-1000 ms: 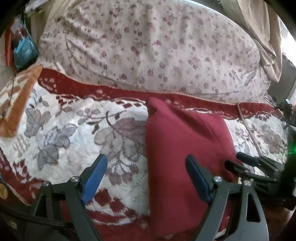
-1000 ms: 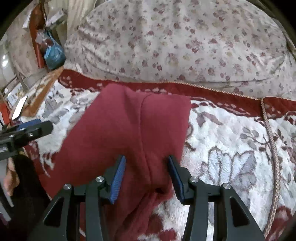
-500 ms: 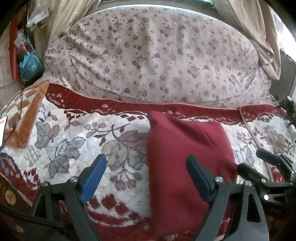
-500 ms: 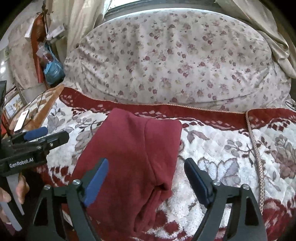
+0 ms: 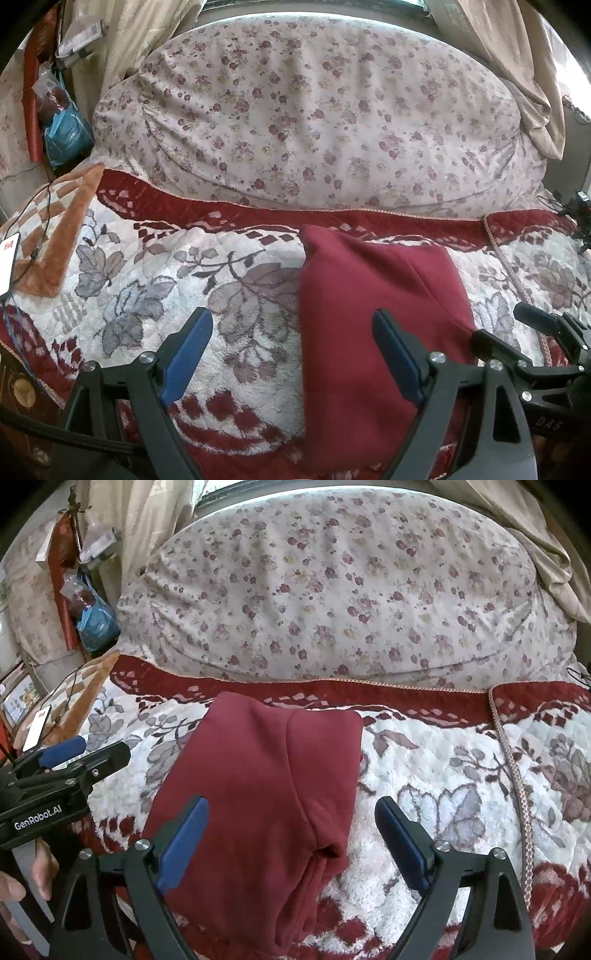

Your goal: Fold small clothes

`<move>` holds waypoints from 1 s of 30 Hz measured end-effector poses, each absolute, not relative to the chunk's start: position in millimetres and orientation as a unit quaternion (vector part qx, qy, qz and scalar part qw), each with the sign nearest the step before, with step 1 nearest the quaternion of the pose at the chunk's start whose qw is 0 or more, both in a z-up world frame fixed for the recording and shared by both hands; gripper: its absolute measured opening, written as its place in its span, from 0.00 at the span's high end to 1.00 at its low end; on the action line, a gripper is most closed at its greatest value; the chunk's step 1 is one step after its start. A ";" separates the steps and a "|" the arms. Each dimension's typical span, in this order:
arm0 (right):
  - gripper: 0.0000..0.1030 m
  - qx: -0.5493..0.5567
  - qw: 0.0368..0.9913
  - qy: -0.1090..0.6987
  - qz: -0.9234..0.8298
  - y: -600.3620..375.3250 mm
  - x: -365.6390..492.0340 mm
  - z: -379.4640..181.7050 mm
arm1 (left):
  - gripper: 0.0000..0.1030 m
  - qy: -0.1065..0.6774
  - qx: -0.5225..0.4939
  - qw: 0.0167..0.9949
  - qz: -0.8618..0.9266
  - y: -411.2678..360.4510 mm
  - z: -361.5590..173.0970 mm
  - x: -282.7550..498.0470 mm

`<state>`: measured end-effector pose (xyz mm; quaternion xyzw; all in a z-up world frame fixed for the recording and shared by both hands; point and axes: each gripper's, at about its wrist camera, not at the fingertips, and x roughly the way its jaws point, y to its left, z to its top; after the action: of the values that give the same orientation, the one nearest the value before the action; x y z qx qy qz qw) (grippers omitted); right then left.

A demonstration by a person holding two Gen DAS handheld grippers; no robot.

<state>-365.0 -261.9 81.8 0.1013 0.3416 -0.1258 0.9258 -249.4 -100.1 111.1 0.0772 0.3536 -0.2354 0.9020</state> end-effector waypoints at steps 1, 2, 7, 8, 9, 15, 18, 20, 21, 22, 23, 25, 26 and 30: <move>0.08 0.101 0.926 0.342 -0.126 -262.4 -365.0 81.4 | 0.15 0.353 0.078 0.902 -0.235 -100.3 110.8 -249.6; 0.08 0.101 0.926 0.342 -0.126 -262.6 -365.0 81.1 | 0.15 0.353 0.078 0.902 -0.235 -100.3 110.9 -249.4; 0.08 0.103 0.924 0.346 -0.126 -263.1 -364.3 78.9 | 0.15 0.355 0.077 0.901 -0.235 -101.7 110.4 -250.2; 0.08 0.104 0.924 0.347 -0.126 -263.2 -364.2 78.5 | 0.15 0.356 0.077 0.901 -0.236 -101.2 110.0 -250.3; 0.08 0.104 0.924 0.347 -0.125 -263.1 -364.2 78.3 | 0.15 0.355 0.077 0.901 -0.235 -101.4 109.7 -250.5; 0.08 0.103 0.923 0.348 -0.125 -263.4 -363.5 76.7 | 0.15 0.355 0.079 0.901 -0.235 -101.7 109.5 -250.3; 0.08 0.104 0.922 0.351 -0.124 -263.4 -363.2 75.4 | 0.15 0.355 0.079 0.901 -0.234 -100.3 108.2 -250.2; 0.08 0.104 0.922 0.353 -0.124 -262.8 -363.1 74.5 | 0.15 0.356 0.079 0.901 -0.236 -100.2 108.2 -249.9; 0.08 0.104 0.921 0.354 -0.124 -263.0 -362.9 74.2 | 0.15 0.356 0.079 0.901 -0.236 -100.6 108.2 -249.9; 0.08 0.104 0.921 0.354 -0.123 -263.2 -362.6 74.0 | 0.15 0.357 0.080 0.900 -0.236 -100.1 107.8 -250.0; 0.08 0.103 0.921 0.355 -0.123 -263.1 -362.4 73.7 | 0.15 0.358 0.080 0.900 -0.236 -99.8 106.0 -251.0; 0.08 0.103 0.921 0.355 -0.123 -262.9 -362.1 73.1 | 0.15 0.359 0.083 0.900 -0.235 -99.4 103.2 -251.9; 0.08 0.103 0.921 0.355 -0.122 -263.1 -361.9 72.7 | 0.15 0.359 0.083 0.900 -0.235 -99.7 103.2 -252.1; 0.08 0.104 0.920 0.359 -0.121 -263.4 -360.3 70.4 | 0.15 0.360 0.088 0.897 -0.240 -100.3 99.9 -251.7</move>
<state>-360.3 -263.4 70.4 0.1036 0.3586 -0.1208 0.9198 -251.7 -100.3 99.9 0.0879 0.3600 -0.2396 0.8974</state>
